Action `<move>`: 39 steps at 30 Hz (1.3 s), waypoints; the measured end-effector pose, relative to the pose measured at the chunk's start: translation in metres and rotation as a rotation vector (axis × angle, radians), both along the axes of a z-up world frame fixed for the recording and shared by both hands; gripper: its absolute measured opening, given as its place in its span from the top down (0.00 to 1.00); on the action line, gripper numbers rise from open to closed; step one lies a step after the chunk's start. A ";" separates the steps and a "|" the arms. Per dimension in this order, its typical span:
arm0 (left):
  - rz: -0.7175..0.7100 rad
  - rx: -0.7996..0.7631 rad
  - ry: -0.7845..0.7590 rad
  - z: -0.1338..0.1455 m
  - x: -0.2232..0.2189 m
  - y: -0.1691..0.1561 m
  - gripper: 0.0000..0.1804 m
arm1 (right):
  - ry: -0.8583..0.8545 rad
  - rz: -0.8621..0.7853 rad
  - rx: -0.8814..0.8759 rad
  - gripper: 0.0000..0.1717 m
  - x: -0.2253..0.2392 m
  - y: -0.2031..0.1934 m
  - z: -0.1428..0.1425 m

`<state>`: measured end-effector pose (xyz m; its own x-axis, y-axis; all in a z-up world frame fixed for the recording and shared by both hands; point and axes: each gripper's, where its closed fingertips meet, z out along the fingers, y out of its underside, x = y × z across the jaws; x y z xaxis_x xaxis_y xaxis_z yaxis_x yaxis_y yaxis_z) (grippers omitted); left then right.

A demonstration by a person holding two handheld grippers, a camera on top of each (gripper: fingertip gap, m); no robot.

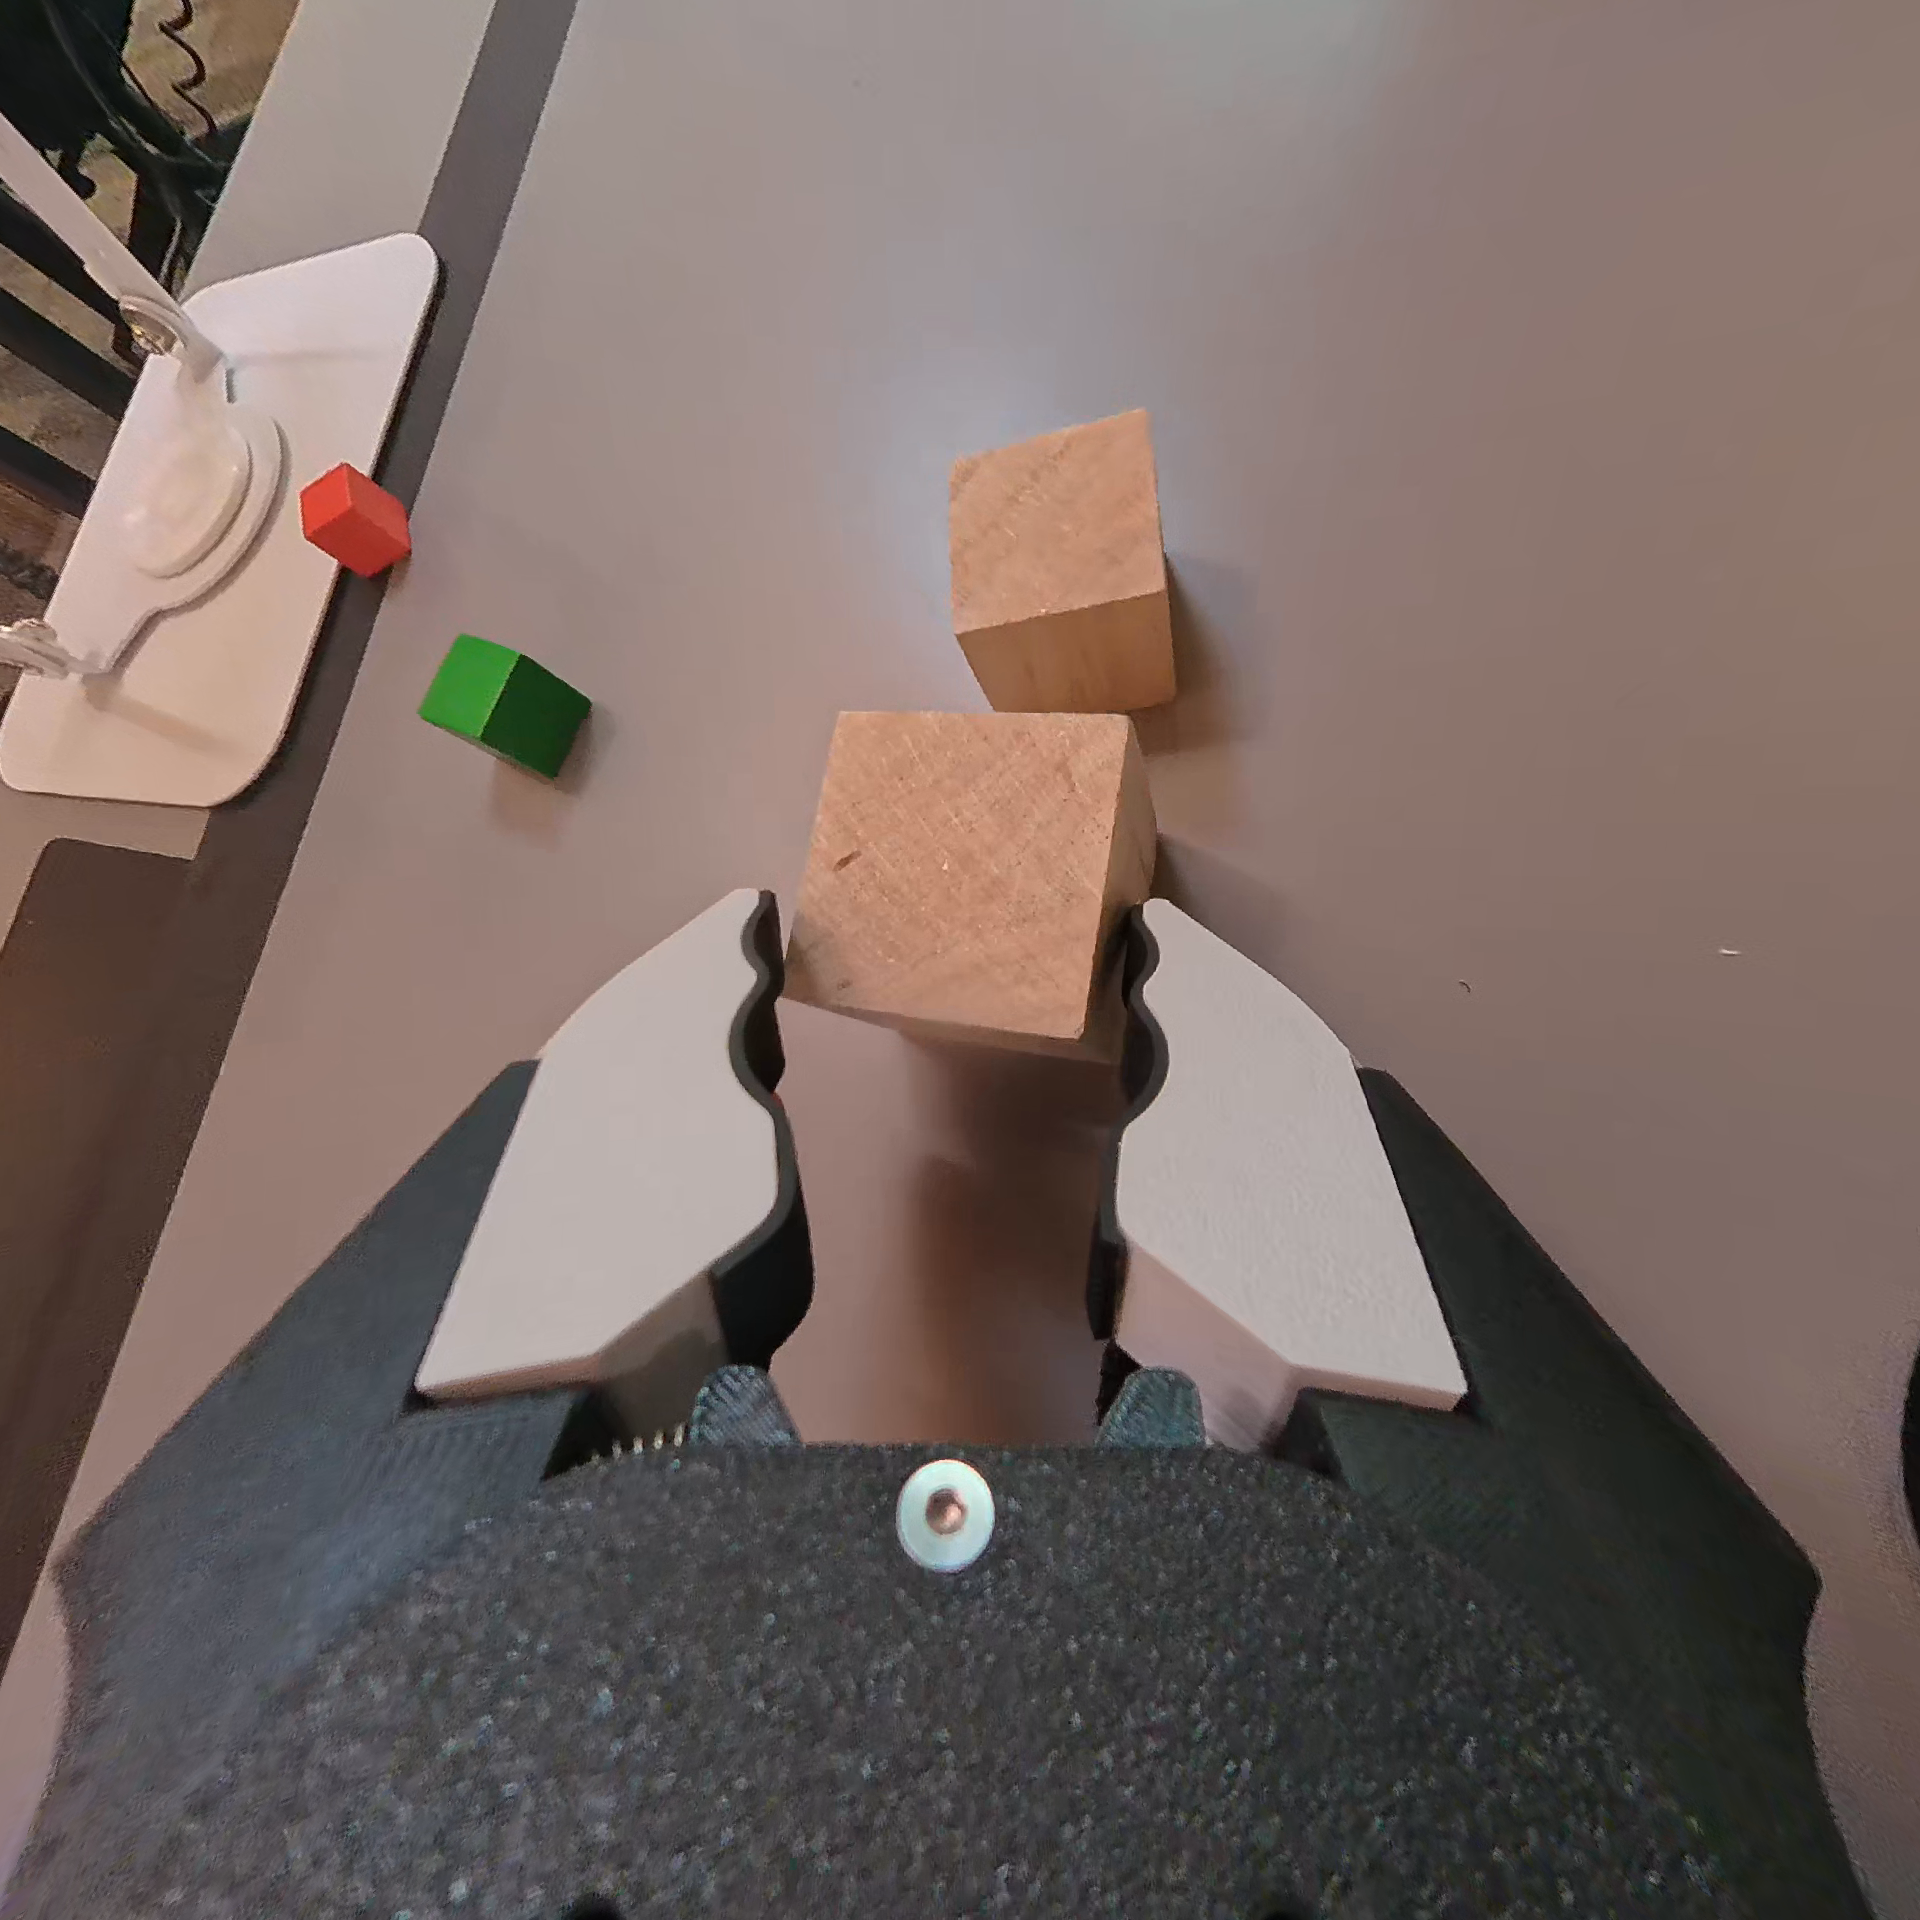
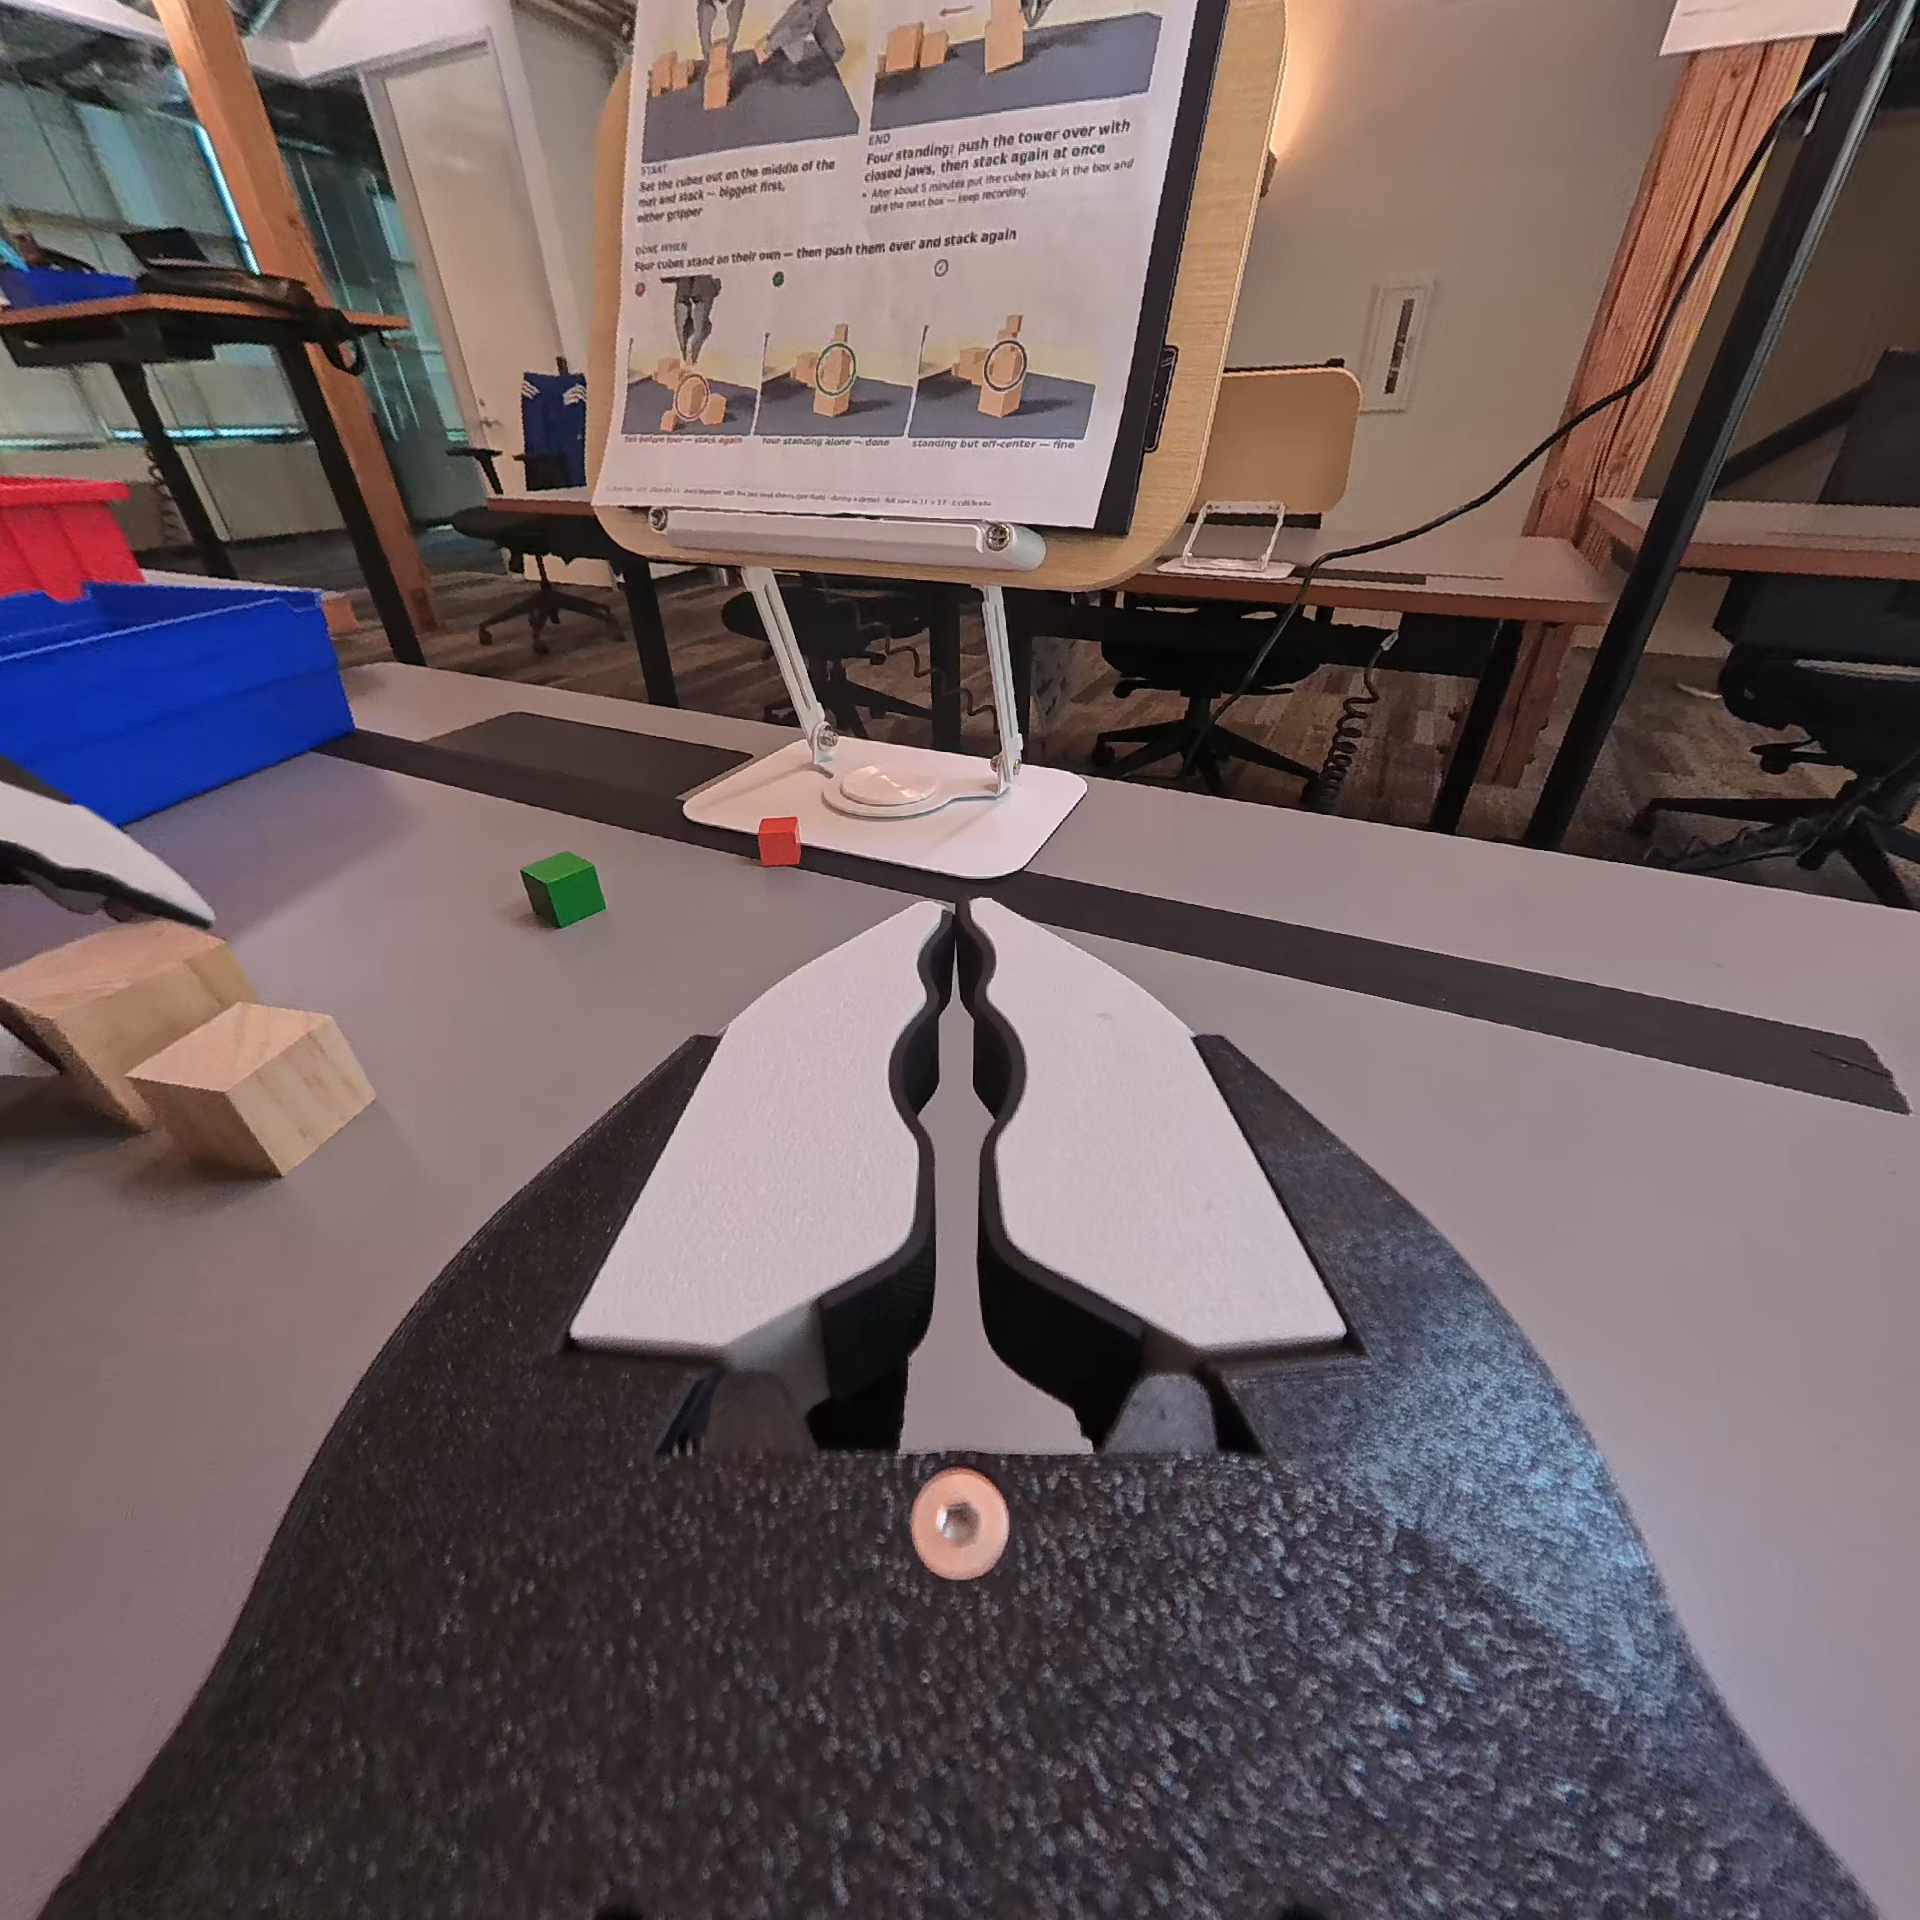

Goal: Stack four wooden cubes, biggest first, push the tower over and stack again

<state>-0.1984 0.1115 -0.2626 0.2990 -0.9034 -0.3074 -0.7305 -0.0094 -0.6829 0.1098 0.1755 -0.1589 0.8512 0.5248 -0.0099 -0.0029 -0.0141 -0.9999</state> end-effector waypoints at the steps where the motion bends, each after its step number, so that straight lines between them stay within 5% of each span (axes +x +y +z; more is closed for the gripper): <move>1: -0.001 0.000 -0.009 0.001 0.001 0.001 0.65 | 0.000 0.001 0.001 1.00 0.000 0.000 0.000; 8: 0.028 -0.027 -0.096 0.038 0.021 -0.003 0.63 | 0.003 0.008 -0.002 1.00 -0.002 0.000 0.000; 22: 0.037 -0.320 0.423 -0.003 0.071 0.002 0.62 | 0.018 0.017 0.011 1.00 -0.001 -0.003 0.008; 26: 0.008 -0.281 0.530 -0.011 0.071 0.007 0.76 | 0.027 0.016 0.014 1.00 0.001 -0.003 0.010; 35: -0.118 -0.237 0.346 0.078 0.046 0.003 0.76 | 0.029 0.025 0.017 1.00 -0.001 -0.004 0.011; 39: -0.122 -0.274 0.424 0.082 0.011 0.001 0.76 | 0.028 0.013 0.026 1.00 0.000 -0.004 0.013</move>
<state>-0.1873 0.1125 -0.1810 0.0868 -0.9882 -0.1263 -0.9494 -0.0437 -0.3112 0.1102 0.1716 -0.1461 0.8440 0.5359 -0.0198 -0.0311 0.0122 -0.9994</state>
